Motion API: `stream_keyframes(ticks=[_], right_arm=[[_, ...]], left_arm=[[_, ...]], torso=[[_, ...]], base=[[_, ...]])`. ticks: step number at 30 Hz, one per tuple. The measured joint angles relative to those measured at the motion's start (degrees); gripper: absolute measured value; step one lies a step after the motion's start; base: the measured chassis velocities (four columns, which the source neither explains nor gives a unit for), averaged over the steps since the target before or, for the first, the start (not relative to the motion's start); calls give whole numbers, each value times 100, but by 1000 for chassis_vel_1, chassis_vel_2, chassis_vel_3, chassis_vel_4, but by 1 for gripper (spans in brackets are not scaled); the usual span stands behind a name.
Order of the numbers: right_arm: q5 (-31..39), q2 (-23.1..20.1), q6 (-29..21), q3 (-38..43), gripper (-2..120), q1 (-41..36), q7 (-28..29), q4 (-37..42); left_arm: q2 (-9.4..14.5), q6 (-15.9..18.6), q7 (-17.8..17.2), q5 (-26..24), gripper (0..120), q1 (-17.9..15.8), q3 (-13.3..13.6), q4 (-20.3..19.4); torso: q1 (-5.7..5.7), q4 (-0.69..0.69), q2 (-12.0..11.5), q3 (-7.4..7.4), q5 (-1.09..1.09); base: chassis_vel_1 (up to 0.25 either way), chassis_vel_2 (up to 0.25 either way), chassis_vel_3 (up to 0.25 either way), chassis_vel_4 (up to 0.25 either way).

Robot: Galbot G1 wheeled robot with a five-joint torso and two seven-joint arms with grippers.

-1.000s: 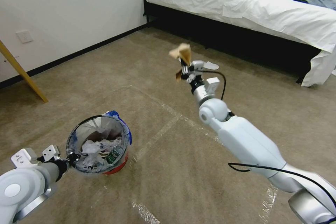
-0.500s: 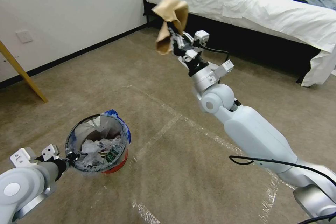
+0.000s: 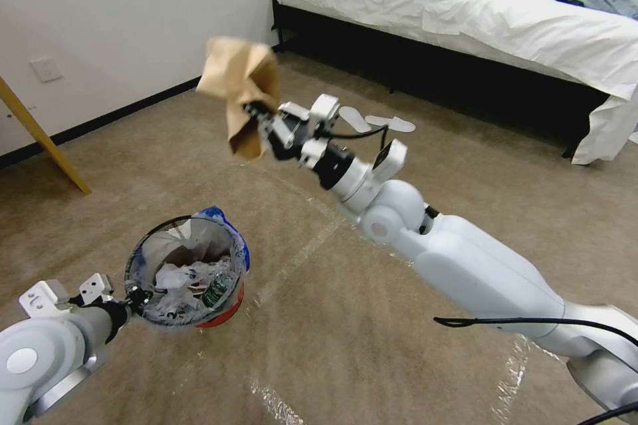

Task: Pick up the trash bin and place the garbage on the floor into it.

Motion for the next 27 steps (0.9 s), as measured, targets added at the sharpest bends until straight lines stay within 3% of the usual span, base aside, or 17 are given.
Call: stream_keyframes(ticks=[12, 27], right_arm=[[-269, 533, 84, -678, 0, 156, -99, -494], [-630, 809, 139, -1248, 0, 160, -207, -850]], left_arm=[[6, -1, -21, -22, 0, 35, -24, -94], [44, 7, -41, -68, 0, 28, -29, -89]], torso=[[0, 0, 0, 0, 0], [0, 0, 0, 0, 0]], base=[[0, 0, 0, 0], [0, 0, 0, 0]])
